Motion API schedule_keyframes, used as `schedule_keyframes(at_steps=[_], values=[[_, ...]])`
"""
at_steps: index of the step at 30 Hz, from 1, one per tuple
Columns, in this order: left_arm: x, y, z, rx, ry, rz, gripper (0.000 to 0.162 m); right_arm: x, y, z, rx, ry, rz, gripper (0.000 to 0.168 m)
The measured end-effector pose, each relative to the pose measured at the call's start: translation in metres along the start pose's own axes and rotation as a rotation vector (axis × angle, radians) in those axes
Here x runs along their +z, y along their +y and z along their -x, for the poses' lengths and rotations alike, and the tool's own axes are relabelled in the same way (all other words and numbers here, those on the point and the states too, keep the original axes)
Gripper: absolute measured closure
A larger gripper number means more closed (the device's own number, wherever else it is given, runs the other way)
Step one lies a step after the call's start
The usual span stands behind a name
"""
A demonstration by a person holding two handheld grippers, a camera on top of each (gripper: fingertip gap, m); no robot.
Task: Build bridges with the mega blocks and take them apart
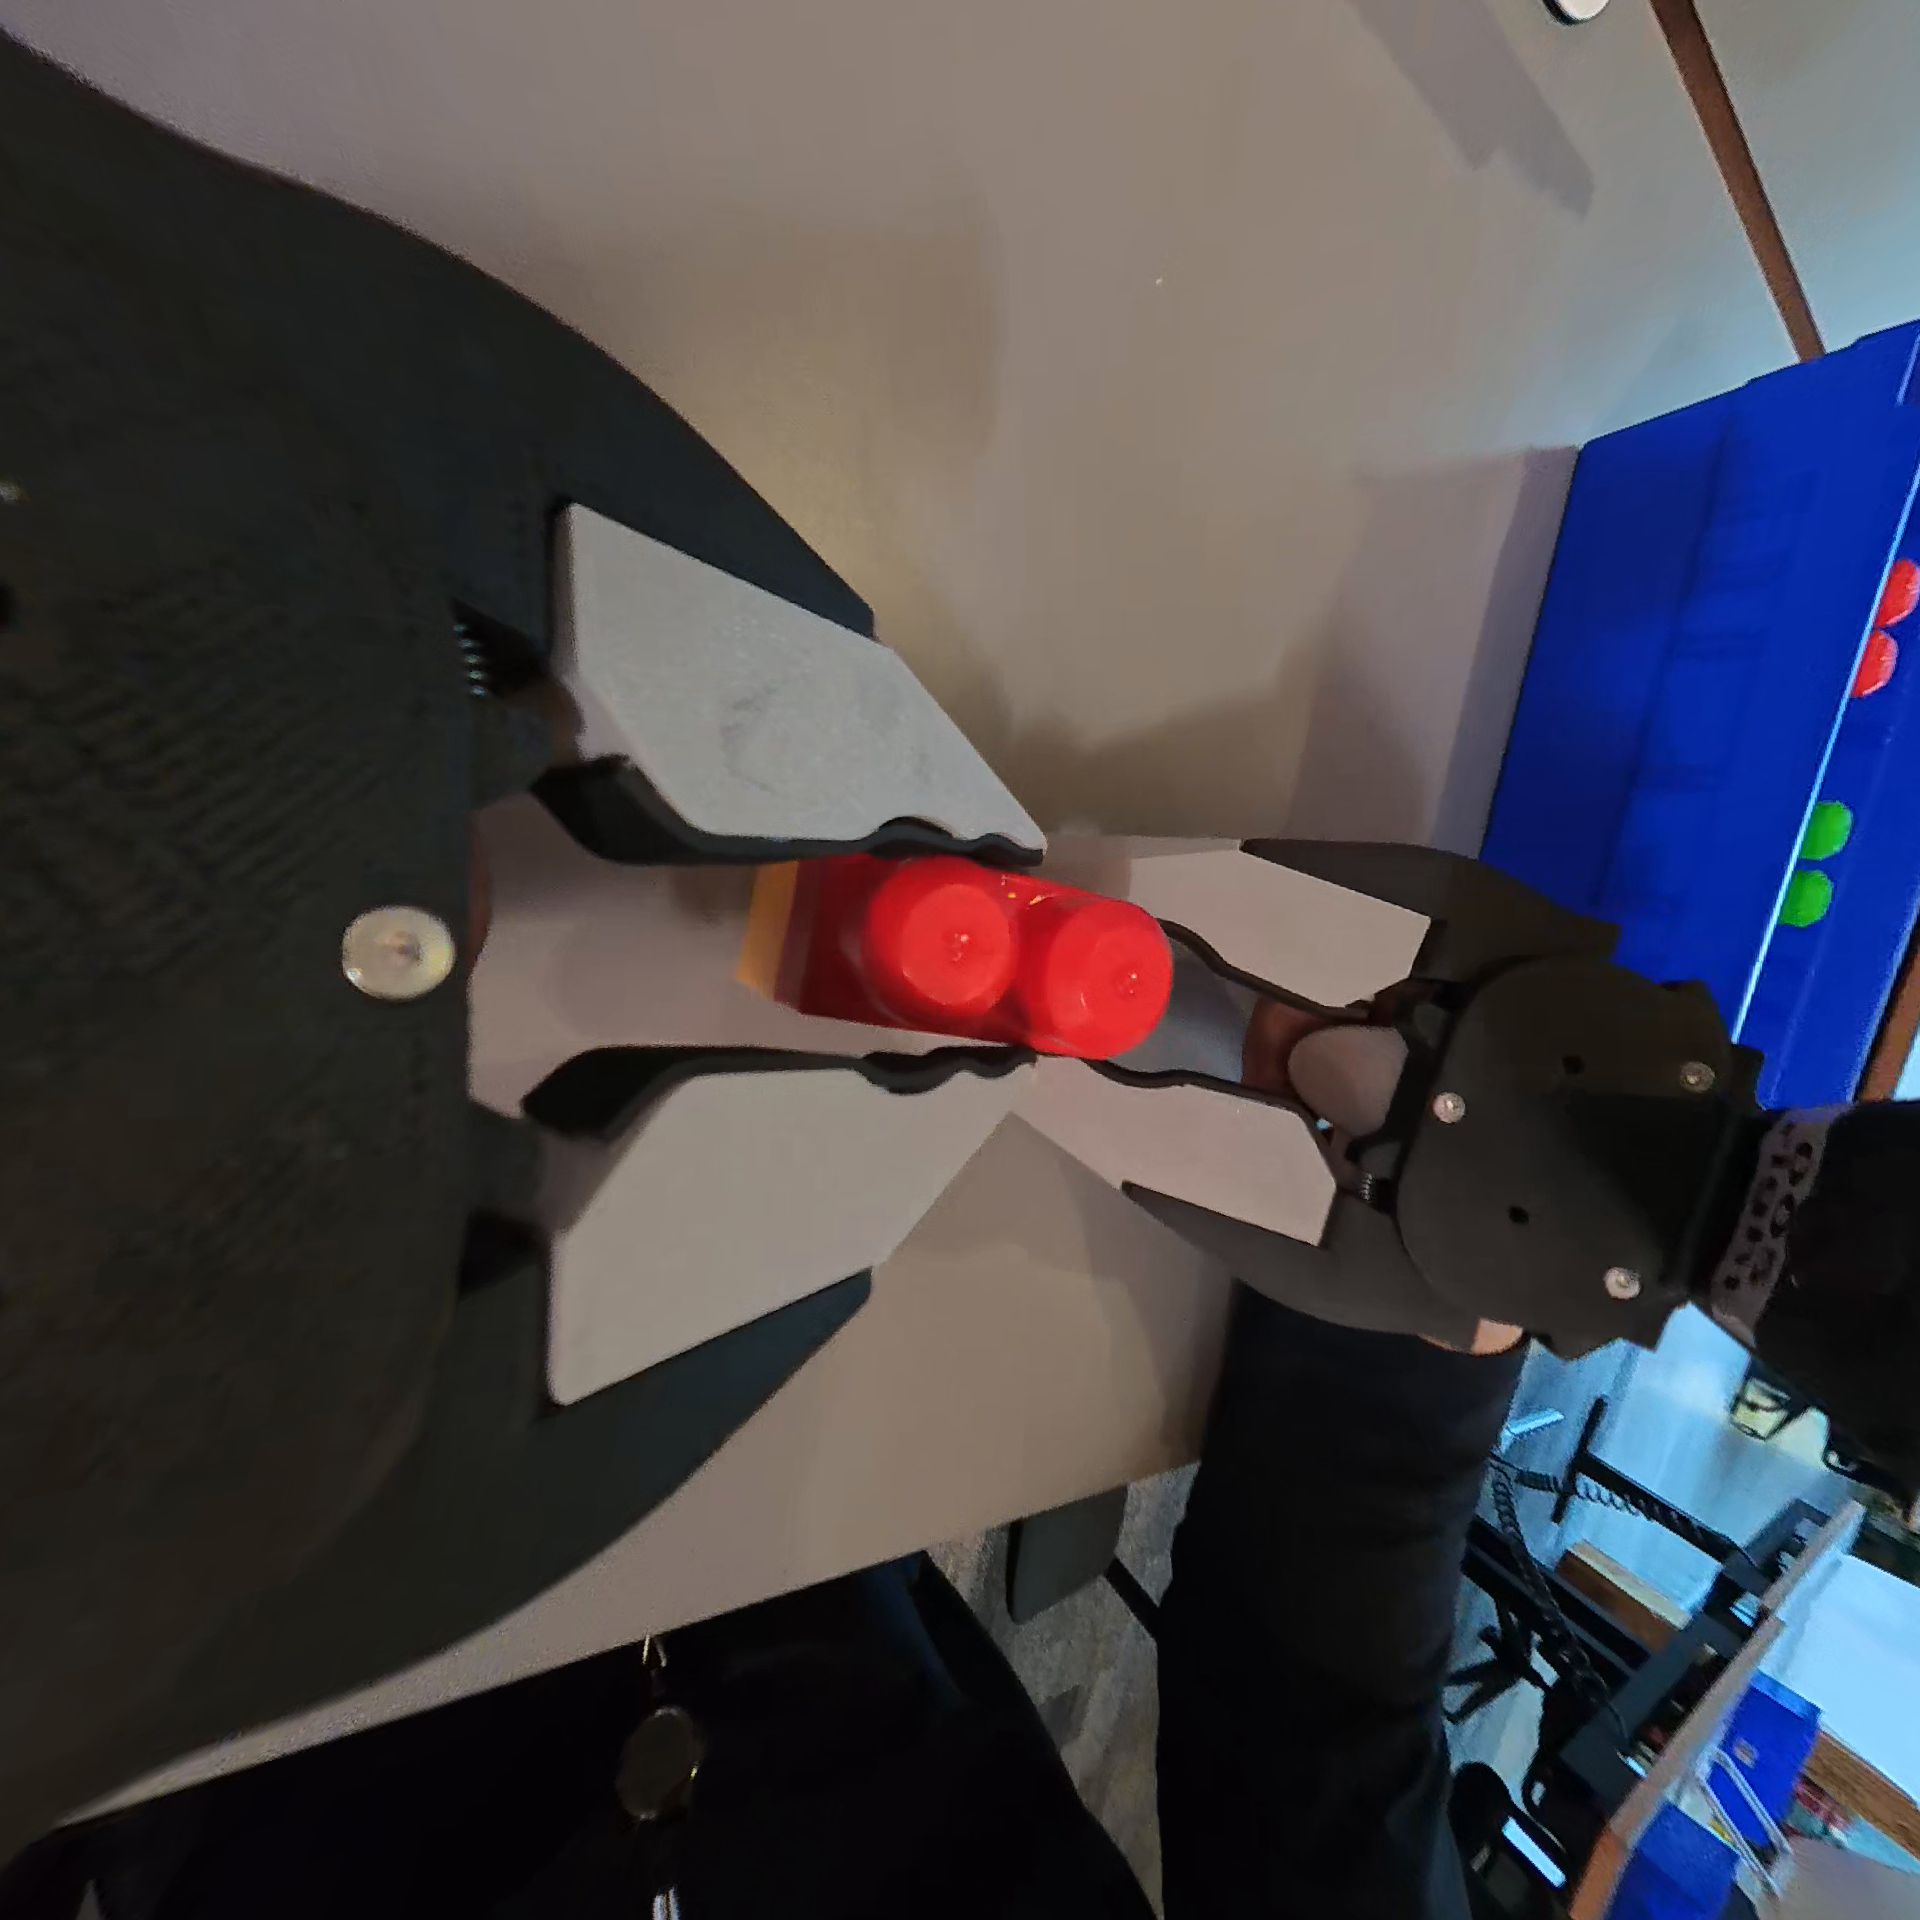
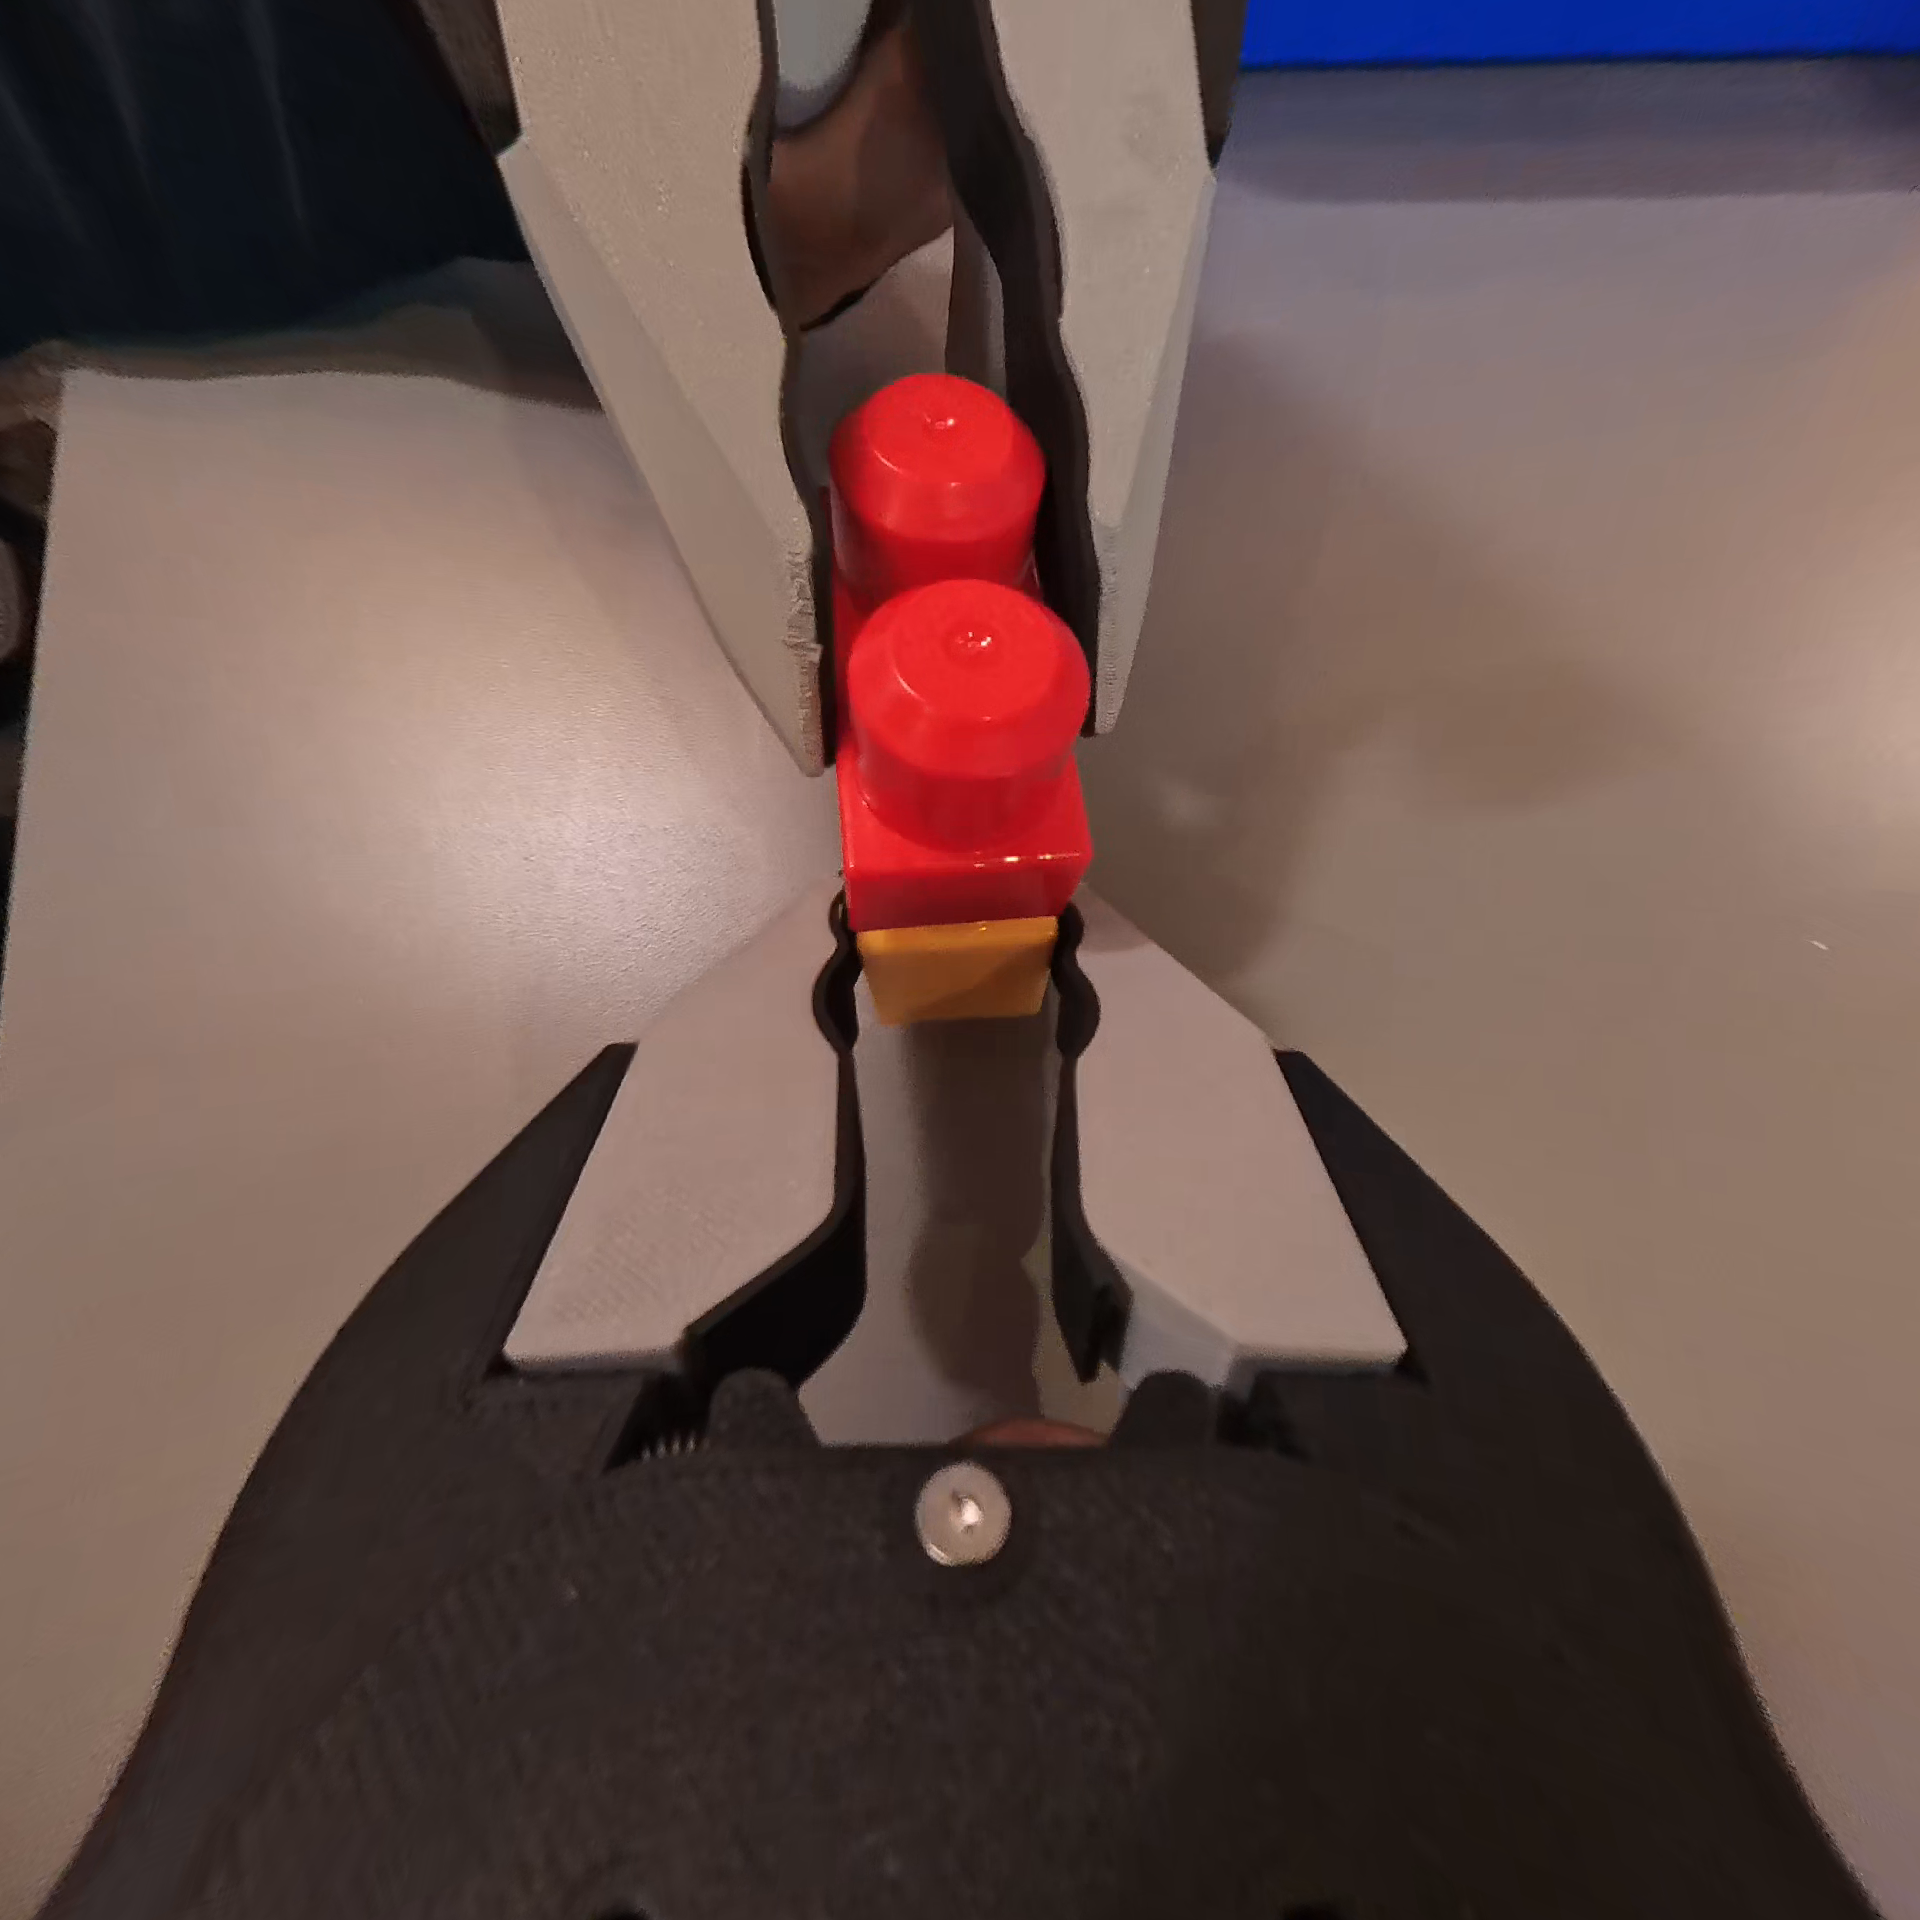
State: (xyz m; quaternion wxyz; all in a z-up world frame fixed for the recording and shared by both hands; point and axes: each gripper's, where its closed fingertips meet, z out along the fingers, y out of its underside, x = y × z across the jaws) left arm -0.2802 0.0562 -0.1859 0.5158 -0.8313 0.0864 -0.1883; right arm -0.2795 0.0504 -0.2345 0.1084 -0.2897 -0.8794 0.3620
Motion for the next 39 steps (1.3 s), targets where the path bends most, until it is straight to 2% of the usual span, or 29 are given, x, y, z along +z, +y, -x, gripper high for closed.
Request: schedule_keyframes(at_steps=[12,17,22,27,30,32,36,39], values=[[-0.005,-0.002,0.011,0.013,-0.105,0.033,0.13,0.001,-0.009,-0.019,-0.107,0.221,0.014,0.135],[-0.016,-0.028,-0.002,-0.013,-0.027,-0.112,0.131,-0.013,-0.032,-0.002,0.03,0.012,-0.177,0.136],[-0.021,-0.029,-0.008,-0.042,0.025,-0.123,0.131,-0.013,-0.039,0.009,0.078,-0.094,-0.238,0.135],[-0.027,-0.032,-0.018,-0.009,0.066,-0.136,0.131,-0.023,-0.049,0.023,0.143,-0.274,-0.339,0.135],[-0.026,-0.03,-0.018,-0.009,0.064,-0.121,0.131,-0.024,-0.047,0.024,0.151,-0.307,-0.344,0.135],[-0.024,-0.028,-0.014,-0.013,0.042,-0.115,0.131,-0.022,-0.046,0.019,0.158,-0.274,-0.333,0.135],[-0.03,-0.032,-0.004,-0.037,0.001,-0.144,0.131,-0.021,-0.053,0.004,0.156,-0.098,-0.337,0.136],[-0.029,-0.029,-0.002,-0.023,-0.021,-0.125,0.131,-0.021,-0.052,-0.002,0.092,0.004,-0.303,0.136]])
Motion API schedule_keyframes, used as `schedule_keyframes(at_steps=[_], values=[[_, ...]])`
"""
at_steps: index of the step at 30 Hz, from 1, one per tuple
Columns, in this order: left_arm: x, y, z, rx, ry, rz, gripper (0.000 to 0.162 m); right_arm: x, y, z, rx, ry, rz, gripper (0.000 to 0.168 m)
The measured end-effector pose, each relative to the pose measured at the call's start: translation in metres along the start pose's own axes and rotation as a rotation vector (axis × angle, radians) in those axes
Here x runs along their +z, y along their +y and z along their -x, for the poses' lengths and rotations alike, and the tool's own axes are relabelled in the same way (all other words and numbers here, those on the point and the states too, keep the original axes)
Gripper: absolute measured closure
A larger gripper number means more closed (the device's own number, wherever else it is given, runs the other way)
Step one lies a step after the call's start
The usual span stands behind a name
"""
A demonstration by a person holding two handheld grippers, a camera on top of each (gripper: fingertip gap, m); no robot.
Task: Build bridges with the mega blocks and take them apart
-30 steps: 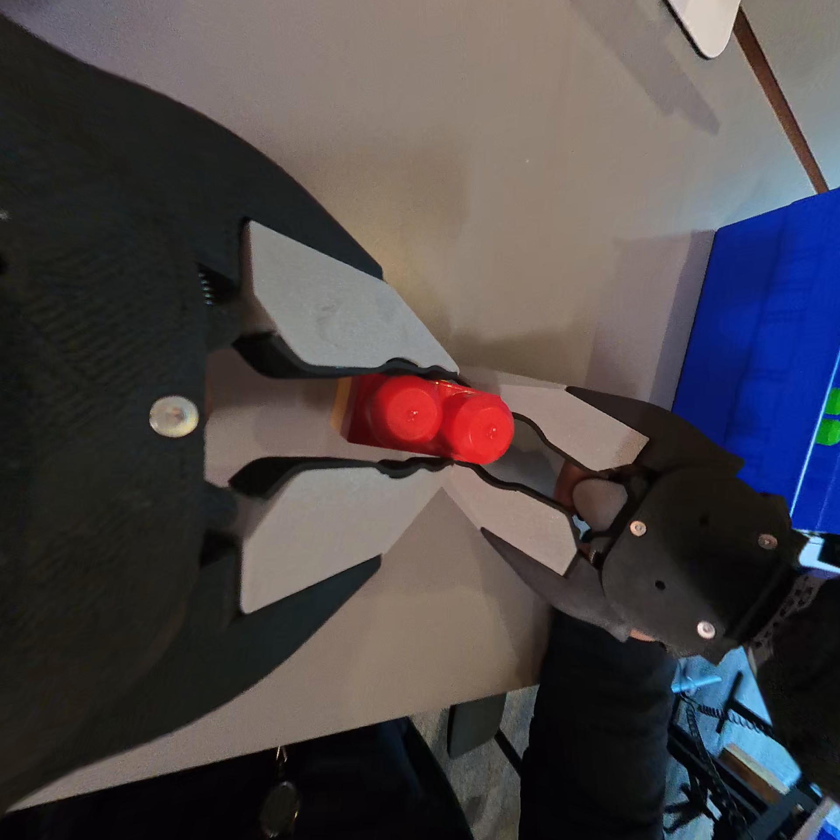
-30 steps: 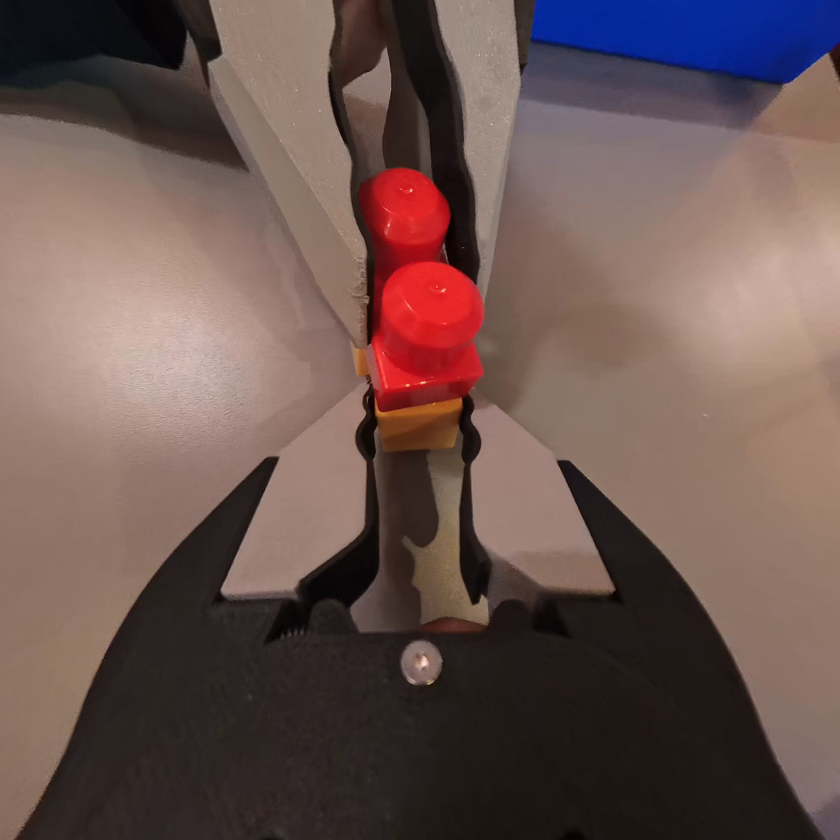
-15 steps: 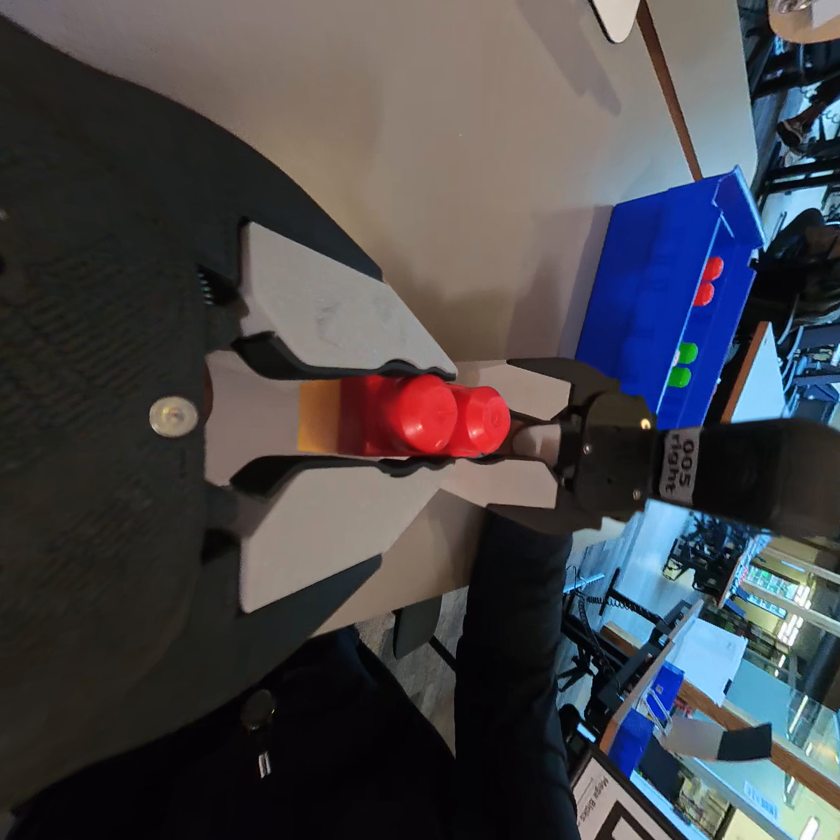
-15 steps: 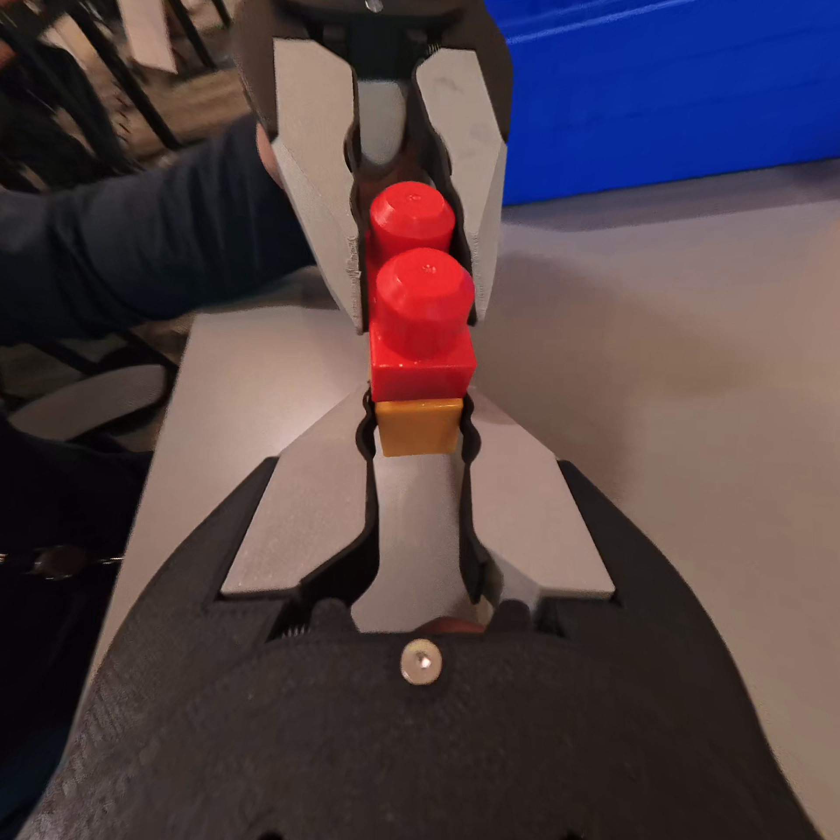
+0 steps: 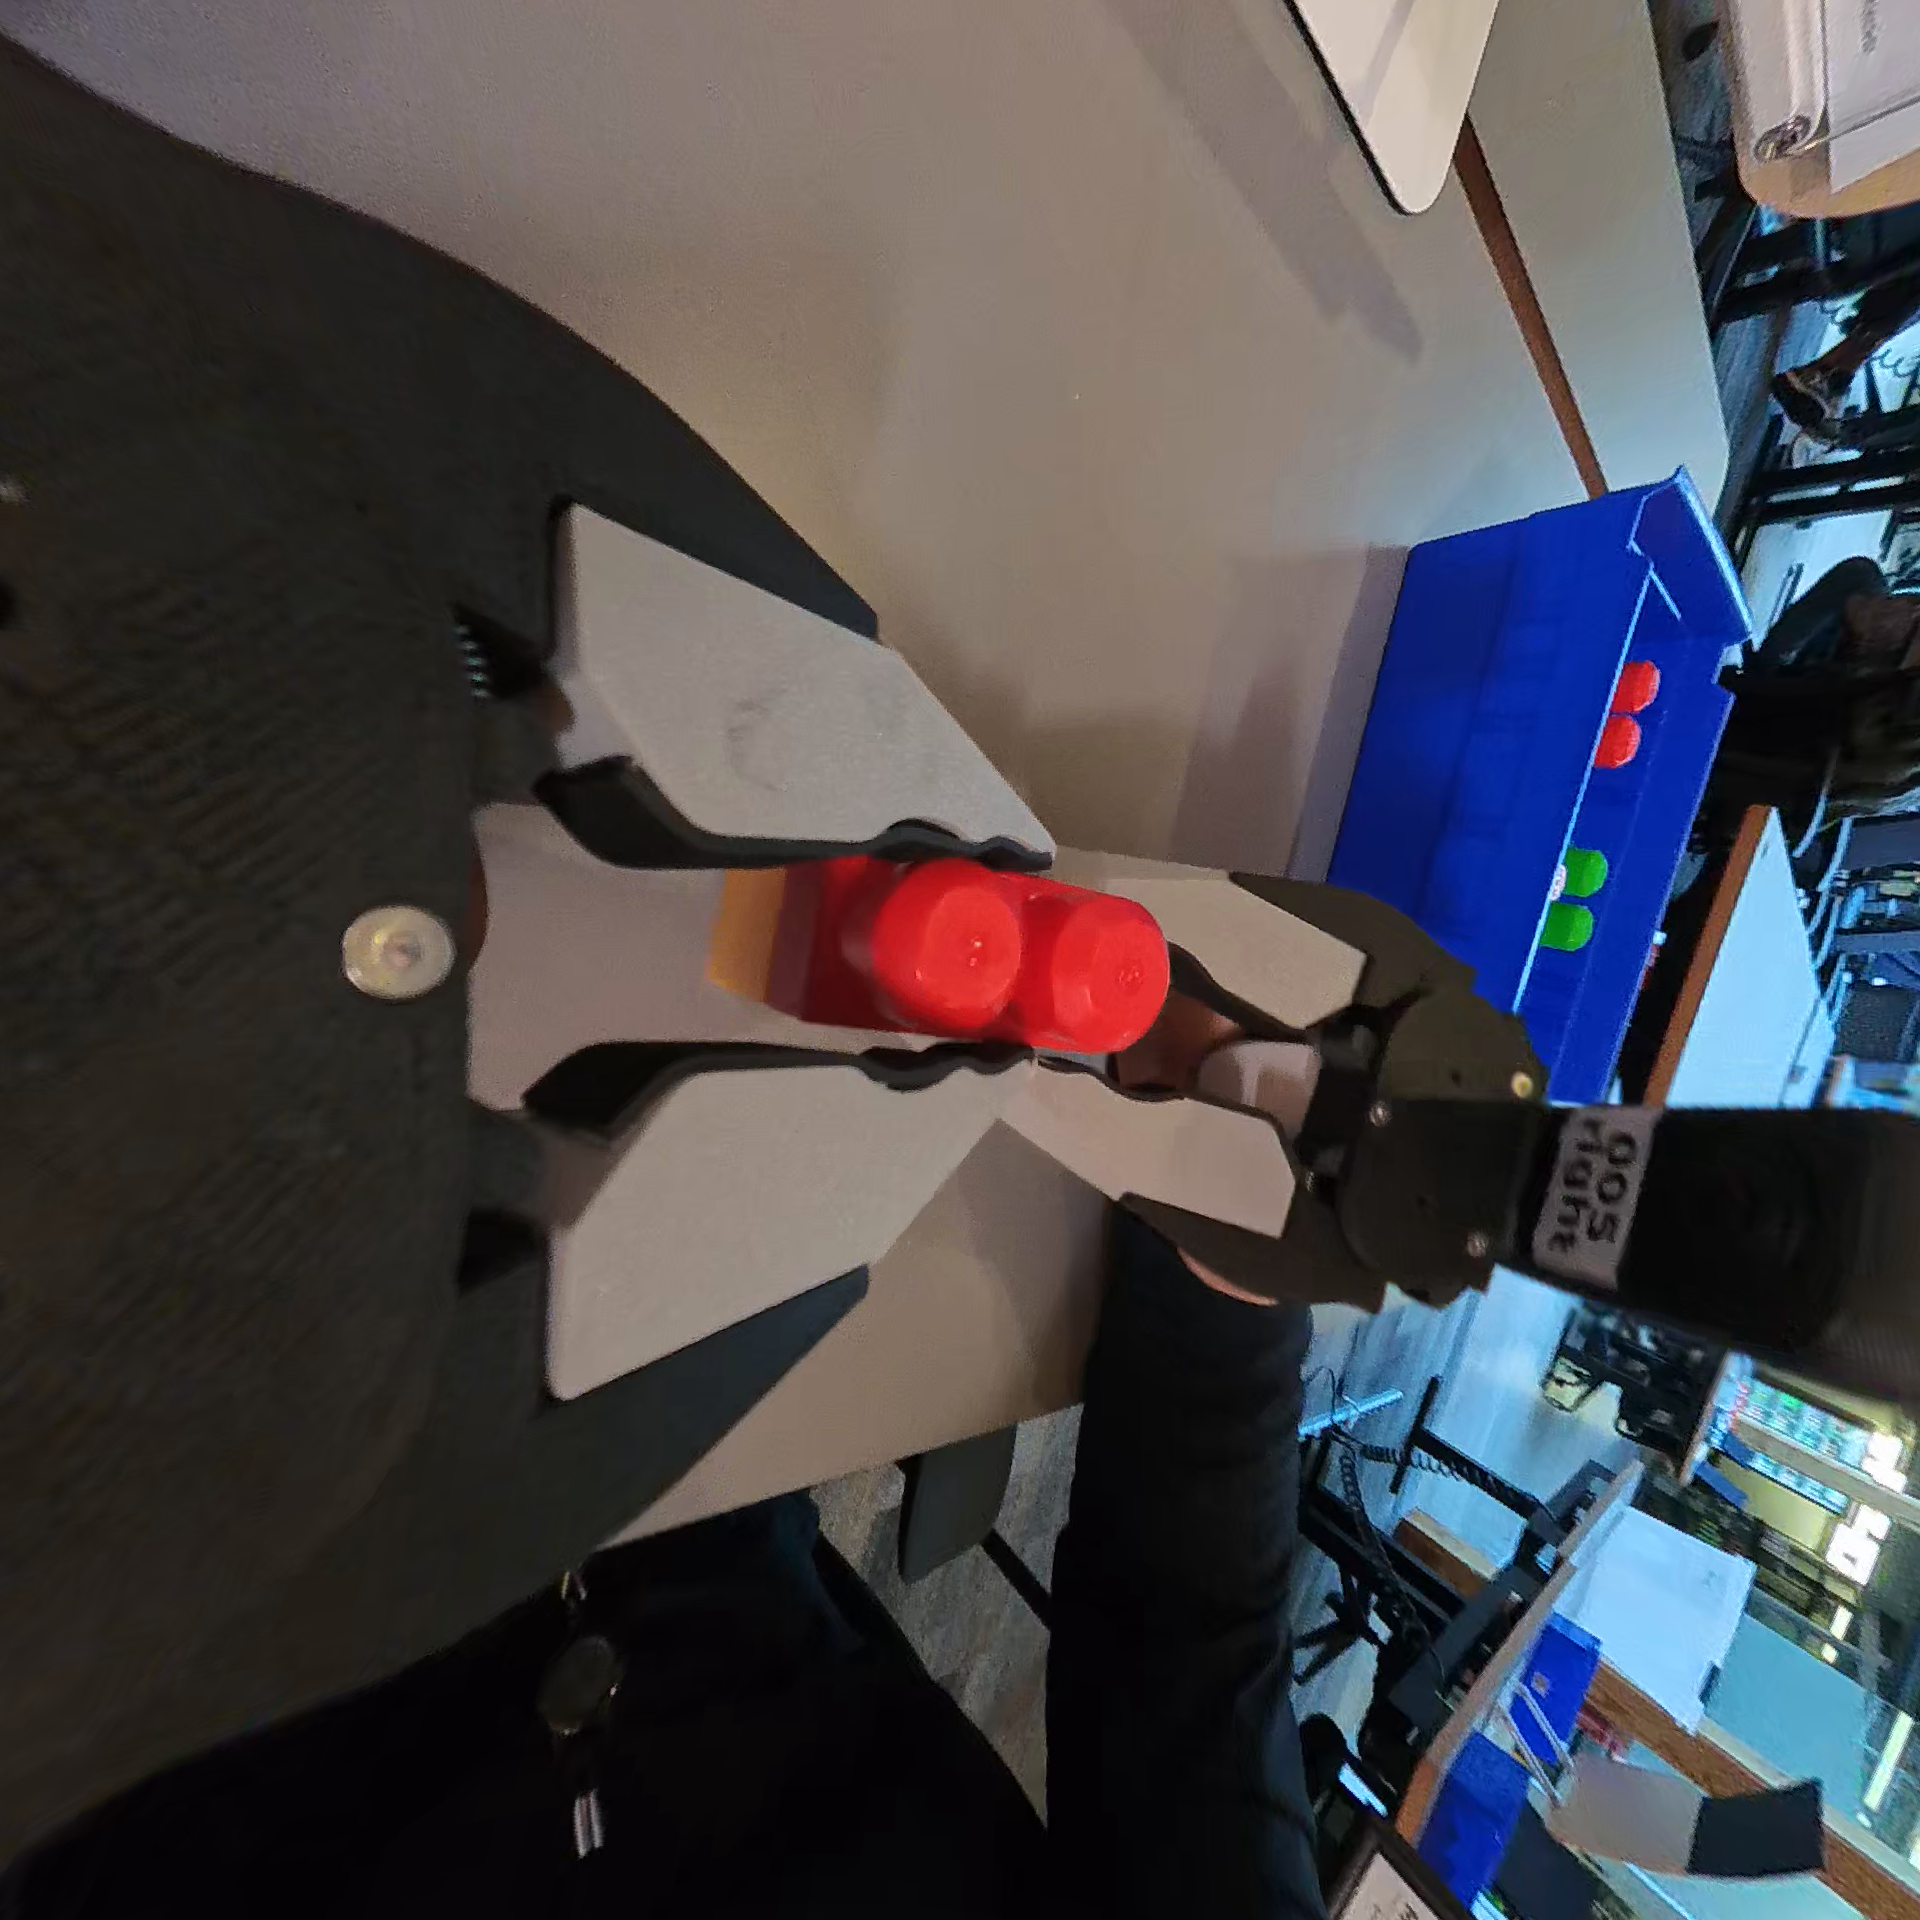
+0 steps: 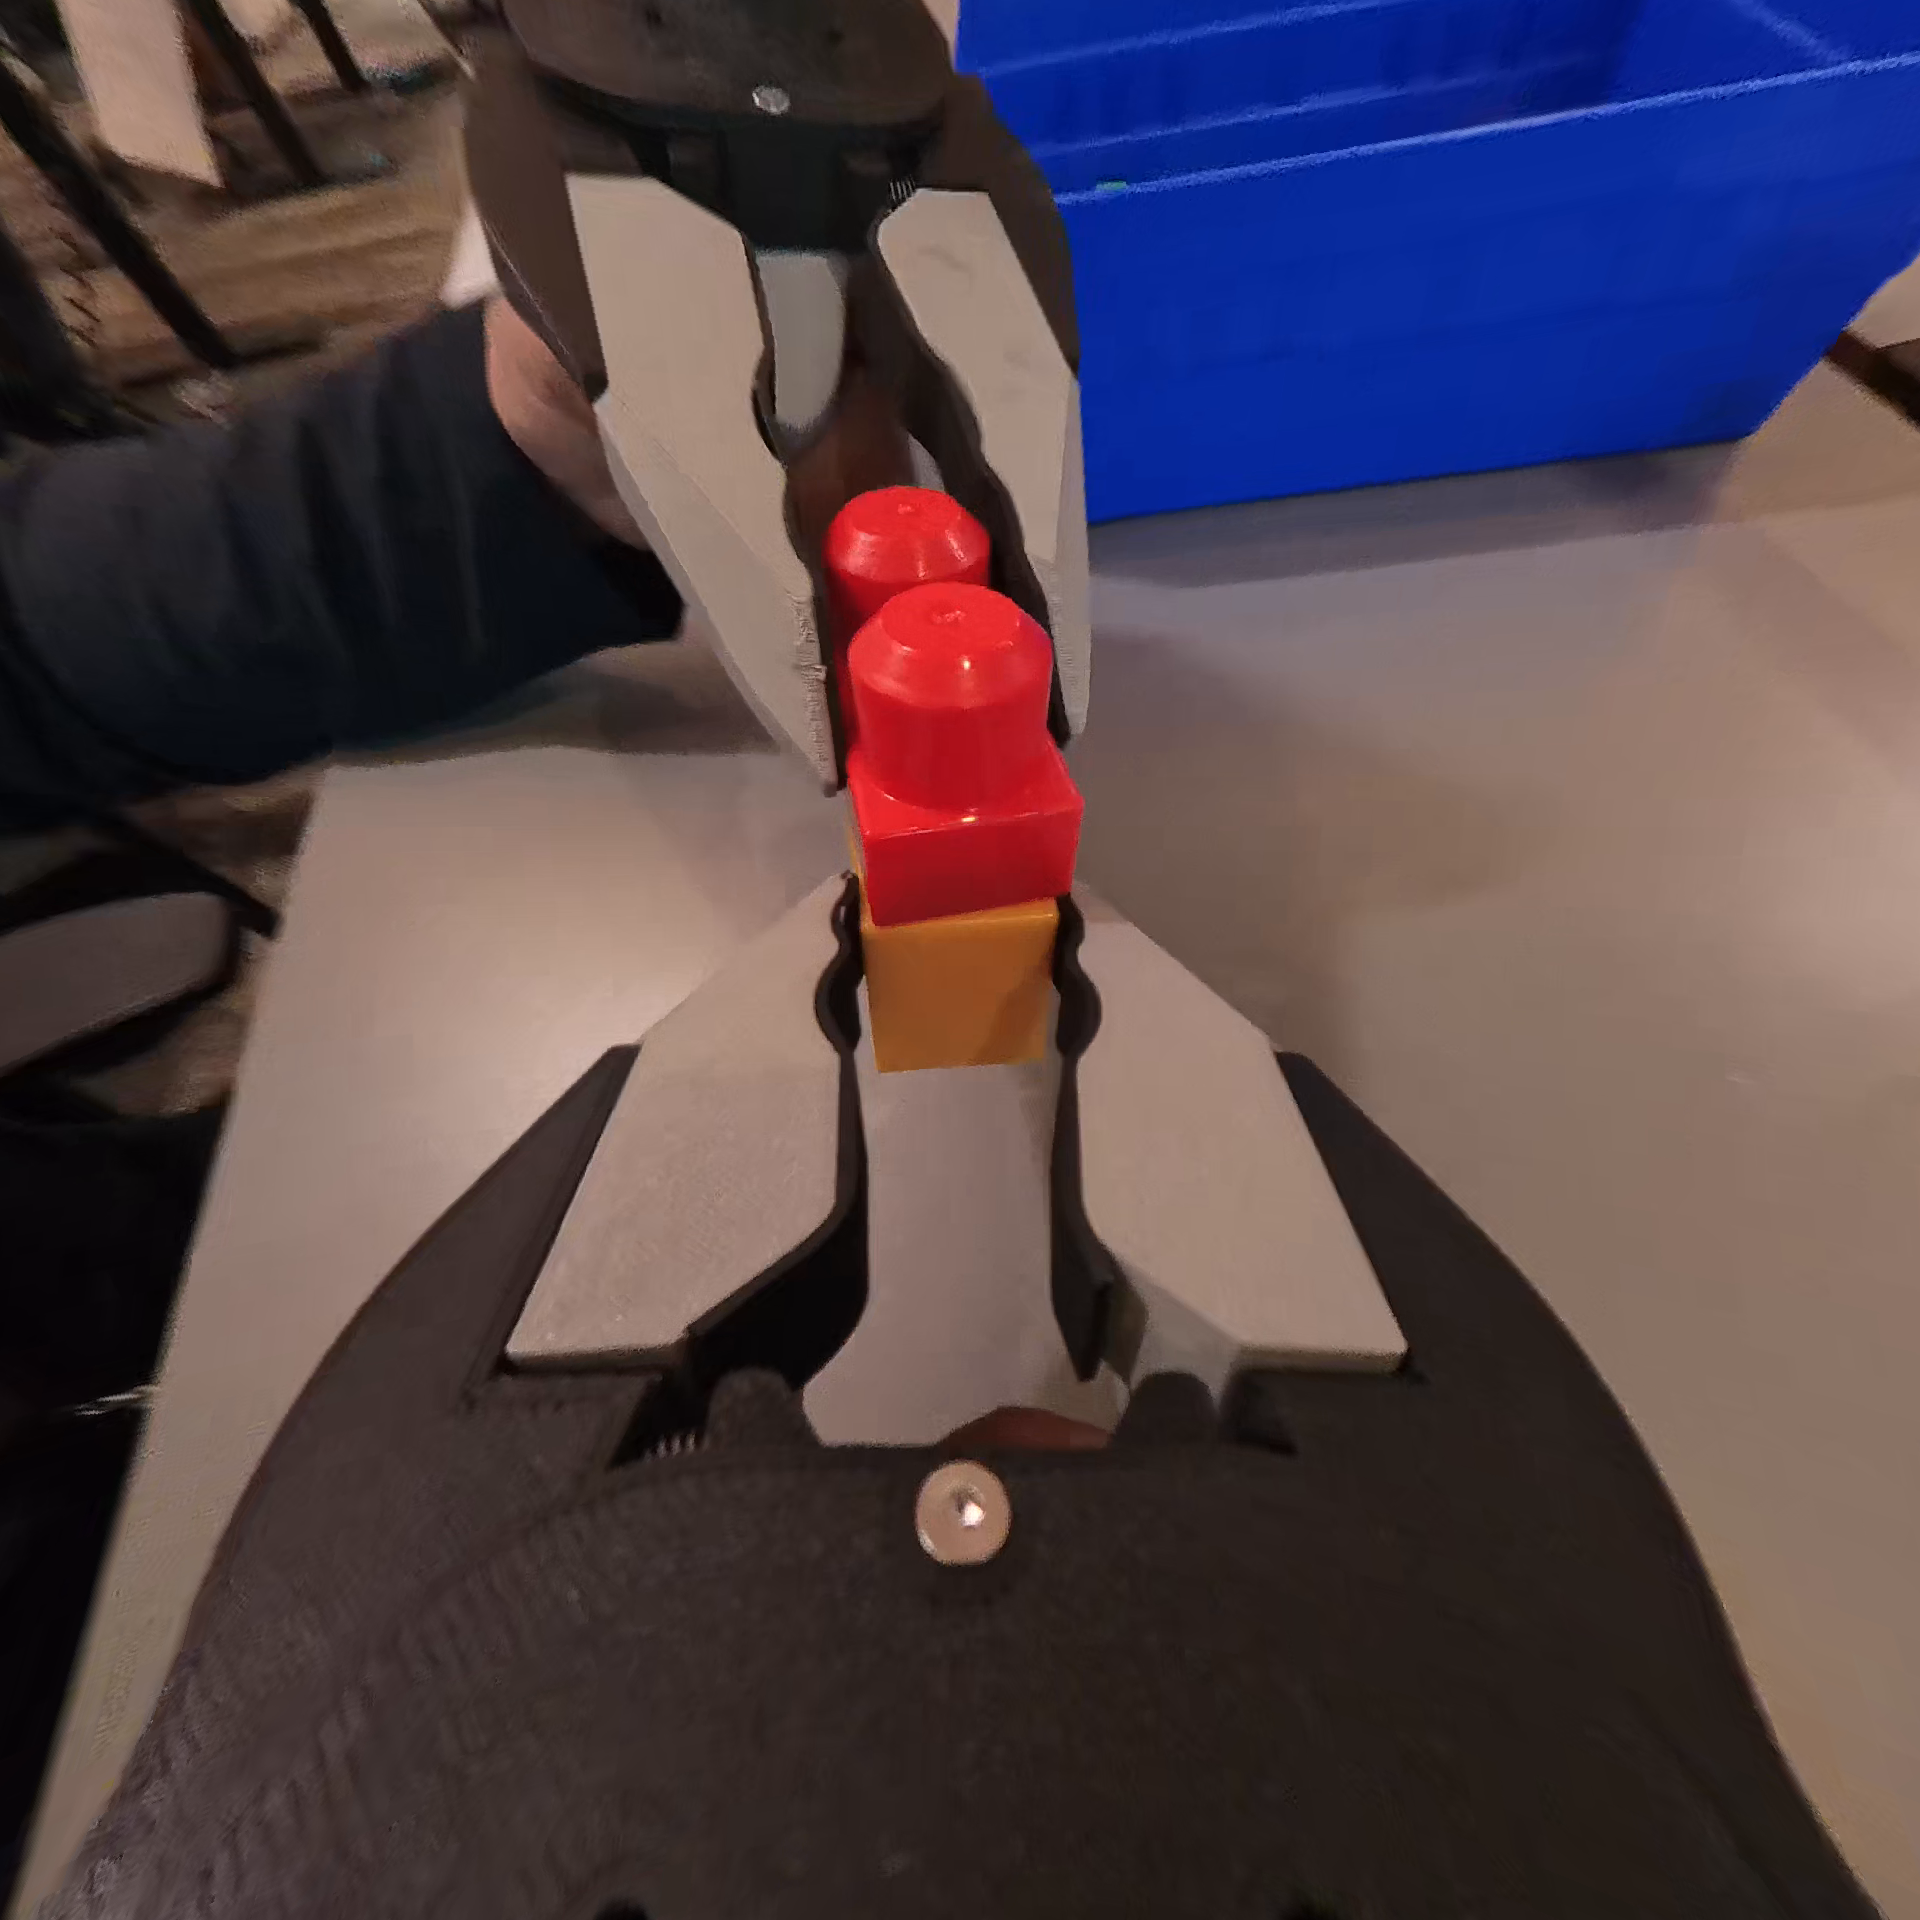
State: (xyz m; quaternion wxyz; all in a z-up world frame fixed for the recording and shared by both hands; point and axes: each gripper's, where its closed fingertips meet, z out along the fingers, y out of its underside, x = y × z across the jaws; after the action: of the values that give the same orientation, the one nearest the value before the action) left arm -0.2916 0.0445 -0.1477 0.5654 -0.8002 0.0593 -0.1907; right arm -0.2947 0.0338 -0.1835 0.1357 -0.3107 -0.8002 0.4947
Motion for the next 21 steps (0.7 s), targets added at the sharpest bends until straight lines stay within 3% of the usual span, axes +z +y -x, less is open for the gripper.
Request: schedule_keyframes(at_steps=[3,9,16,21], values=[[0.001,0.0,-0.002,-0.002,0.011,0.001,0.131,-0.002,0.0,0.002,-0.013,-0.013,-0.004,0.136],[0.003,0.002,-0.011,-0.034,0.078,0.005,0.132,-0.023,-0.024,0.009,0.116,-0.213,-0.202,0.135],[0.011,0.009,-0.011,-0.023,0.099,0.015,0.132,-0.026,-0.012,0.008,0.053,-0.165,-0.088,0.135],[0.011,-0.005,-0.012,-0.047,0.108,-0.067,0.132,-0.039,-0.023,0.007,0.119,-0.238,-0.175,0.135]])
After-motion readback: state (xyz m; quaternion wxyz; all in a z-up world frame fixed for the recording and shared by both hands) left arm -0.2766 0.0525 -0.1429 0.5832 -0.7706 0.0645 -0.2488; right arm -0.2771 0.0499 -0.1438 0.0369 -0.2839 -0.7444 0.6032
